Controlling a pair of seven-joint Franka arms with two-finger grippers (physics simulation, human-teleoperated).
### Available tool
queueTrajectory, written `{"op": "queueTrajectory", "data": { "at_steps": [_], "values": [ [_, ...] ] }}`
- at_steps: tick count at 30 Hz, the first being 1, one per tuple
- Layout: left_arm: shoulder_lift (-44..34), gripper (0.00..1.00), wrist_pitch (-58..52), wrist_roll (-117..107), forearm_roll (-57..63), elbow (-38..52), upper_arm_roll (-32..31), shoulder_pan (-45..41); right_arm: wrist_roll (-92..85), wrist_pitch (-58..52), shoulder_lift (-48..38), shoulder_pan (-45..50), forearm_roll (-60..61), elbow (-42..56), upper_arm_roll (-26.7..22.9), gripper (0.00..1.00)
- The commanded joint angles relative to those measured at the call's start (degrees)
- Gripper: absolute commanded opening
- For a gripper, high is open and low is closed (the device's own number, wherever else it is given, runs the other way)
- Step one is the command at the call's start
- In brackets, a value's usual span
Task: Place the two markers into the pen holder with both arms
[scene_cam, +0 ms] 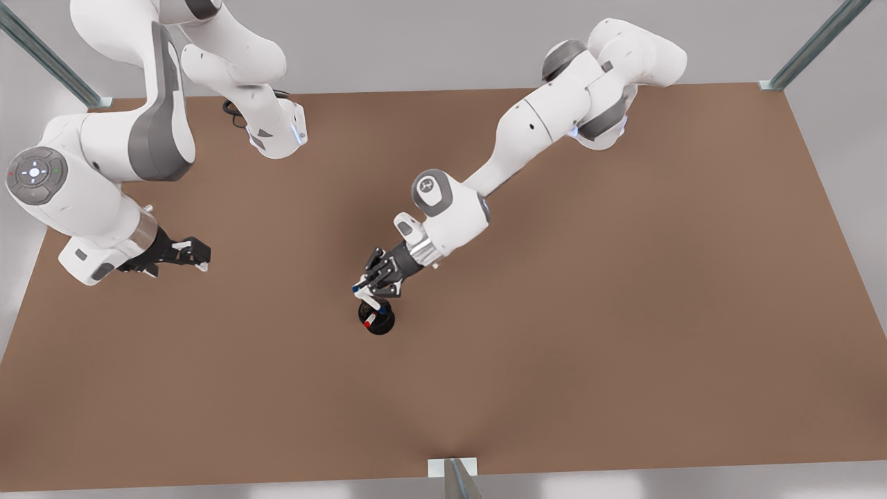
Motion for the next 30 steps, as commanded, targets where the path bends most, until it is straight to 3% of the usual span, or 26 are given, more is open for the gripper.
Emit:
{"op": "queueTrajectory", "data": {
  "at_steps": [1,23,24,25,30],
  "values": [
    [0.15,0.21,0.96,-6.68,-0.05,0.23,0.04,-0.53,1.82,0.2,-0.06,-0.11,0.1,0.06,0.02,1.0],
    [5.43,0.24,0.87,-6.51,0.3,3.65,2.51,-3.43,1.56,0.37,0.03,-0.2,0.81,0.06,-0.07,1.0],
    [5.43,0.67,0.96,-6.68,0.3,3.65,2.07,-3.6,1.47,0.37,0.03,-0.2,0.81,-0.02,-0.07,1.0],
    [5.43,1.0,0.96,-7.3,0.3,3.74,2.33,-4.05,1.38,0.37,0.03,-0.2,0.81,0.06,0.01,1.0],
    [5.25,1.0,0.78,-10.28,0.3,3.65,2.5,-3.87,1.38,0.46,0.03,-0.2,0.81,0.06,-0.07,1.0]
  ]
}}
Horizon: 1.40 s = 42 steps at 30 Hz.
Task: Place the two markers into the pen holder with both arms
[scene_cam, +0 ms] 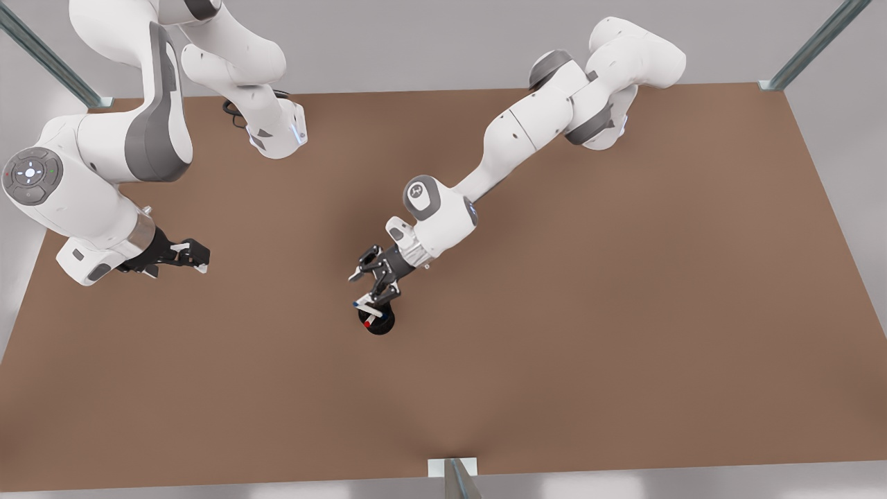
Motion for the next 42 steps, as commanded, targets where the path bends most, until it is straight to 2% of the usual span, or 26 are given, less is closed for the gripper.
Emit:
{"op": "queueTrajectory", "data": {
  "at_steps": [1,2,3,4,5,6,8,9,10,12,13,14,15,18,23,42],
  "values": [
    [-0.84,1.0,-1.8,-7.42,0.06,-0.07,0.56,0.65,0.12,-0.04,-0.06,0.02,0.05,0.06,-0.05,1.0],
    [-2.07,1.0,-6.55,-14.8,0.33,-1.39,1.18,3.38,0.12,0.05,-0.06,0.02,0.05,-0.02,0.03,1.0],
    [-4.52,1.0,-10.76,-22.86,1.2,-4.63,5.28,4.0,0.2,0.05,-0.06,0.02,0.05,0.07,0.03,1.0],
    [-7.87,1.0,-31.61,-43.48,7.85,-5.7,17.04,4.17,0.12,-0.04,-0.06,0.02,0.57,0.07,-0.05,1.0],
    [-12.61,1.0,-45.38,-53.48,18.41,-5.79,23.94,5.04,0.12,0.05,-0.06,0.02,1.28,0.07,-0.05,1.0],
    [-15.78,1.0,-61.0,-59.08,21.58,-6.05,25.95,11.1,0.12,0.05,0.03,-0.07,1.28,0.07,-0.05,1.0],
    [-23.77,1.0,-84.48,-80.24,43.17,-5.96,32.45,15.77,0.12,0.05,0.03,-0.07,1.28,0.15,-0.05,1.0],
    [-27.64,1.0,-91.09,-86.96,61.2,-5.7,33.26,14.63,0.12,0.05,0.12,-0.07,1.28,0.15,-0.05,1.0],
    [-31.24,1.0,-94.71,-91.88,61.41,-5.7,33.44,17.08,0.12,-0.04,0.12,0.02,1.28,0.15,-0.05,1.0],
    [-37.75,1.0,-98.22,-97.17,61.76,-5.7,36.42,18.06,0.12,0.05,0.12,0.02,1.37,0.15,-0.05,1.0],
    [-44.33,1.0,-97.79,-97.96,64.12,-9.99,28.73,27.33,0.12,0.05,0.12,0.02,1.37,0.15,-0.05,1.0],
    [-52.86,1.0,-92.0,-98.05,69.41,-21.15,22.54,32.47,0.12,0.05,0.12,0.02,1.37,0.15,-0.05,1.0],
    [-55.25,1.0,-91.37,-98.22,69.32,-24.07,22.54,32.56,0.12,0.05,0.12,0.02,1.37,0.15,-0.05,1.0],
    [-51.83,1.0,-91.11,-98.22,69.5,-21.43,22.54,33.09,0.12,-0.04,0.12,-0.07,1.37,0.15,-0.05,1.0],
    [-51.82,1.0,-90.67,-104.64,69.23,-21.43,22.36,32.74,0.12,0.05,0.12,-0.16,1.54,0.24,-0.05,1.0],
    [-51.56,1.0,-93.22,-104.46,66.95,-21.61,22.27,33.79,-0.5,-0.13,0.12,-0.95,1.45,0.68,-0.4,1.0]
  ]
}}
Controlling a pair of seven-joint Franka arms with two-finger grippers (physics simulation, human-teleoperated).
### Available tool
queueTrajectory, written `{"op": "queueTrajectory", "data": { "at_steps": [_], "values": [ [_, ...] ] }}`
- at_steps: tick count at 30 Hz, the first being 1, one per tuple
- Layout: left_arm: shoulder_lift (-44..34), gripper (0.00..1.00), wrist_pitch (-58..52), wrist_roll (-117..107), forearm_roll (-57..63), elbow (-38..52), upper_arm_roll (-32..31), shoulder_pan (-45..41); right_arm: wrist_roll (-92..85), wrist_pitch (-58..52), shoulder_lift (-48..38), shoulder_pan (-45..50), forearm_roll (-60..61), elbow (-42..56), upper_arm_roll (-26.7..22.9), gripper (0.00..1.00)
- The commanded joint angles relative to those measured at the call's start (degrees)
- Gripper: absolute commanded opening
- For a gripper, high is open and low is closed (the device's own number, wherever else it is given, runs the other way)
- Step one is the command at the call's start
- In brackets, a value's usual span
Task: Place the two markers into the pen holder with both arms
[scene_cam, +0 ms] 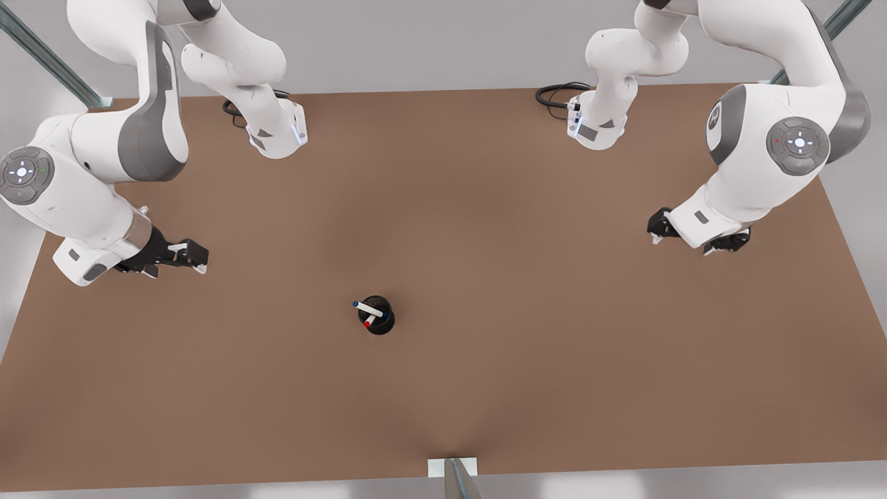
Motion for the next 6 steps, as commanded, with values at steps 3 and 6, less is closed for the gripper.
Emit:
{"op": "queueTrajectory", "data": {
  "at_steps": [3,6],
  "values": [
    [-0.06,1.0,0.1,-12.24,0.24,0.3,-0.19,0.05,-2.58,0.06,0.45,-0.86,0.07,0.45,-0.27,1.0],
    [0.12,1.0,2.83,-8.19,0.86,0.91,0.08,0.41,-2.49,0.06,0.45,-0.78,0.07,0.53,-0.09,1.0]
  ]
}}
